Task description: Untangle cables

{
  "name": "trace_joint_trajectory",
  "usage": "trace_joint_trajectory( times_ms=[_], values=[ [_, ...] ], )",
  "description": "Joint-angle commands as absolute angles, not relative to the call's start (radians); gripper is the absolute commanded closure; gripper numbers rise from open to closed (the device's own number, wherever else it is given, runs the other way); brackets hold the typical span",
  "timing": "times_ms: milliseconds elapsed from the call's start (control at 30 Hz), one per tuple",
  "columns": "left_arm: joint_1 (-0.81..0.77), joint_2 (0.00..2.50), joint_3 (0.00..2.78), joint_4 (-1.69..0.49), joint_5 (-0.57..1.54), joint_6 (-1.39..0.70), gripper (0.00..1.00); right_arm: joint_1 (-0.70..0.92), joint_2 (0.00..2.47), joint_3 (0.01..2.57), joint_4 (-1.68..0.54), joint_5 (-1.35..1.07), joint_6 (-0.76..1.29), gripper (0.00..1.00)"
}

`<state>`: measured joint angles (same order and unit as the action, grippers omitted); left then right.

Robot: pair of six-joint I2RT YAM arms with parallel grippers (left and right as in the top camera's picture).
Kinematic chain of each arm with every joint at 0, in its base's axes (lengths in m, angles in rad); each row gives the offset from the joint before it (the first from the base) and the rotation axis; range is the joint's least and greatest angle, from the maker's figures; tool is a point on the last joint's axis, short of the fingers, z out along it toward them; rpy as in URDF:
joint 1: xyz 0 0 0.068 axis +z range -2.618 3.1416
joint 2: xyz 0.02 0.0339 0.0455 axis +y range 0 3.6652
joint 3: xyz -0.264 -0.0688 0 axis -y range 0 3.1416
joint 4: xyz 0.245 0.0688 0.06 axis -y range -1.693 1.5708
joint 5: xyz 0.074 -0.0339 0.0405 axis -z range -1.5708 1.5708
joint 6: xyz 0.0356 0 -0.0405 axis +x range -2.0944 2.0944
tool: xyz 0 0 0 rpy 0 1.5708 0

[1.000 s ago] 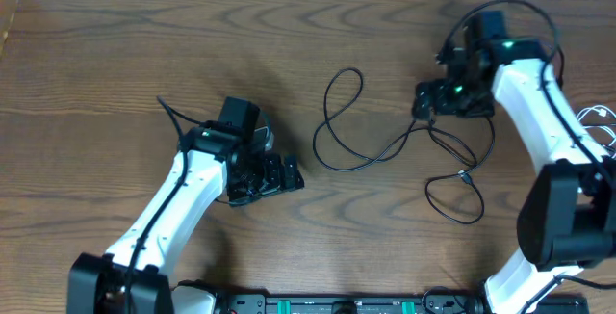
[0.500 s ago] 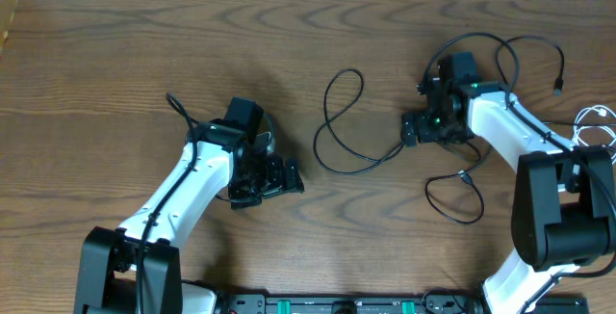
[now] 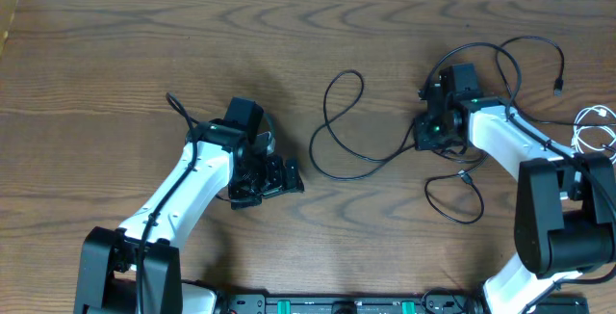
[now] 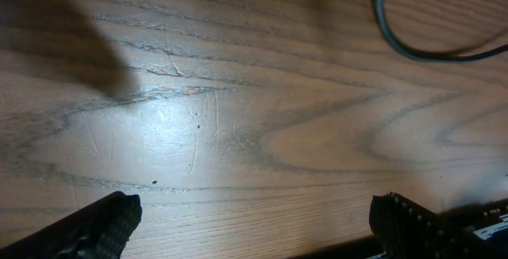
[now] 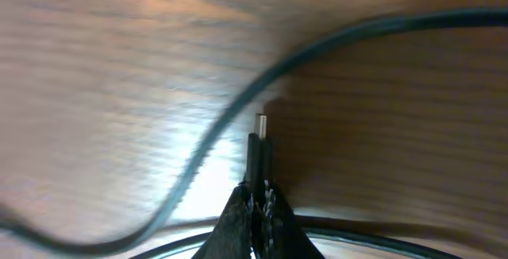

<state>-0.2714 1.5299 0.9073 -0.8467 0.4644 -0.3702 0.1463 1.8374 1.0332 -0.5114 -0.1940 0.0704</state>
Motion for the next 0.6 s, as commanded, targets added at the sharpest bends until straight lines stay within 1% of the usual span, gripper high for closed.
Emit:
trace_joint_trajectory(
  times_ms=[0,100,133,167,200,233,267,300,333,400,500,567],
  values=[
    [-0.276,1.531,0.899,-0.847,0.451,-0.380,0.02,0.151,1.879,1.042,-0.534,-0.410,0.093,0.99],
    [-0.276,1.531,0.899,-0.847,0.451,-0.380,0.02,0.152,1.867,1.100,-0.533,-0.551,0.094,0.99],
    [-0.276,1.531,0.899,-0.846,0.451,-0.380,0.02,0.153,1.864,1.117,-0.533,-0.595,0.094,0.96],
    [-0.276,1.531,0.899,-0.846,0.451,-0.380,0.02,0.155,1.864,1.132,-0.532,-0.639,0.093,0.89],
    [-0.276,1.531,0.899,-0.846,0.451,-0.380,0.02,0.157,1.863,1.143,-0.530,-0.682,0.093,0.74],
    [-0.276,1.531,0.899,-0.842,0.451,-0.380,0.02,0.159,1.864,1.151,-0.529,-0.717,0.093,0.64],
    [-0.276,1.531,0.899,-0.839,0.451,-0.380,0.02,0.162,1.863,1.154,-0.525,-0.737,0.092,0.59],
    [-0.276,1.531,0.899,-0.835,0.451,-0.380,0.02,0.163,1.863,1.155,-0.520,-0.753,0.091,0.48],
    [-0.276,1.531,0.899,-0.831,0.451,-0.380,0.02,0.163,1.863,1.155,-0.519,-0.754,0.087,0.41],
    [-0.276,1.531,0.899,-0.827,0.451,-0.380,0.02,0.162,1.863,1.155,-0.516,-0.750,0.057,0.36],
    [-0.276,1.531,0.899,-0.828,0.451,-0.380,0.02,0.154,1.853,1.171,-0.532,-0.724,0.051,0.25],
    [-0.276,1.531,0.899,-0.828,0.451,-0.380,0.02,0.149,1.834,1.194,-0.553,-0.700,0.050,0.21]
  ],
)
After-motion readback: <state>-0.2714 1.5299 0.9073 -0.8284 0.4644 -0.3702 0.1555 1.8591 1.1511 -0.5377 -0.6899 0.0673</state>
